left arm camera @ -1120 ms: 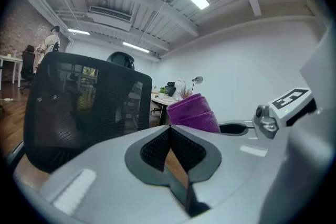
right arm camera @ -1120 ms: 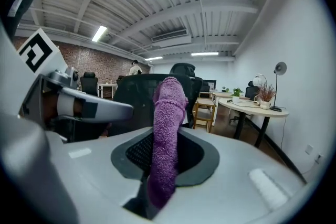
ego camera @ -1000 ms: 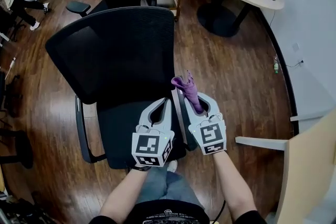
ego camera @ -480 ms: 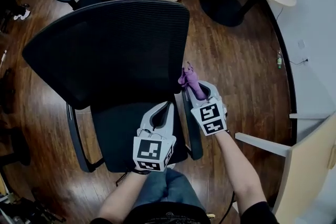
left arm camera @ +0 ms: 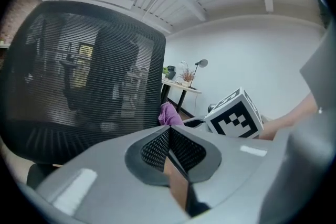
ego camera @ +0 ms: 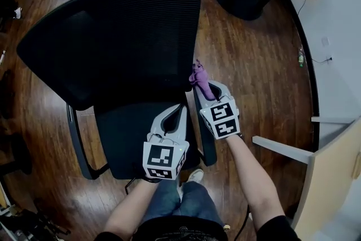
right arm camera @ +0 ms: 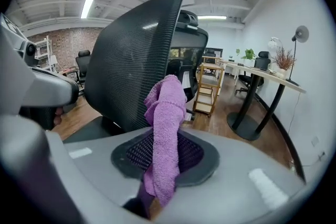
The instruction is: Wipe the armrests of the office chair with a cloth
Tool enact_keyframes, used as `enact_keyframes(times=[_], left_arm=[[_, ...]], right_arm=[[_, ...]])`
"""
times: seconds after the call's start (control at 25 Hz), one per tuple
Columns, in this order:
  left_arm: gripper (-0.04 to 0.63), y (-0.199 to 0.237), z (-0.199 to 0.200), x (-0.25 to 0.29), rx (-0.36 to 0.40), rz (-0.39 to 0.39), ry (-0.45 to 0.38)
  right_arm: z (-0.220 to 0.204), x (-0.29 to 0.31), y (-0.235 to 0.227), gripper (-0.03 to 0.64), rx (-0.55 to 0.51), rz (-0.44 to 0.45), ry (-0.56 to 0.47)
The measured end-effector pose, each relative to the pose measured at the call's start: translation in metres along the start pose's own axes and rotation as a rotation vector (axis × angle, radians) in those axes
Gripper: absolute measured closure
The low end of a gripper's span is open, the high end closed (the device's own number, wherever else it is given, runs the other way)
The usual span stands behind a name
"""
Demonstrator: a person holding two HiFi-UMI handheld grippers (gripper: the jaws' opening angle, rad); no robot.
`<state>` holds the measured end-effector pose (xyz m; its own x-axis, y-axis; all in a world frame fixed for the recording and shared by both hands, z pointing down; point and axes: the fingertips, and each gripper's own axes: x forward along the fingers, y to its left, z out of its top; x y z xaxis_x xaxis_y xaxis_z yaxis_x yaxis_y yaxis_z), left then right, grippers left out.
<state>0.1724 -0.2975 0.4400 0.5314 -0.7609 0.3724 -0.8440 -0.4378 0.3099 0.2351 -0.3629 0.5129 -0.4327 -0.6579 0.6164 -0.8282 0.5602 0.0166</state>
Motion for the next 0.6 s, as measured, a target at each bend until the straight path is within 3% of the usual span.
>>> enact_keyframes(times=[0.6], left_arm=[[0.591, -0.049, -0.052, -0.056, -0.01, 0.067, -0.024]], right_arm=[[-0.05, -0.083, 0.057, 0.543, -0.064, 0.057, -0.037]])
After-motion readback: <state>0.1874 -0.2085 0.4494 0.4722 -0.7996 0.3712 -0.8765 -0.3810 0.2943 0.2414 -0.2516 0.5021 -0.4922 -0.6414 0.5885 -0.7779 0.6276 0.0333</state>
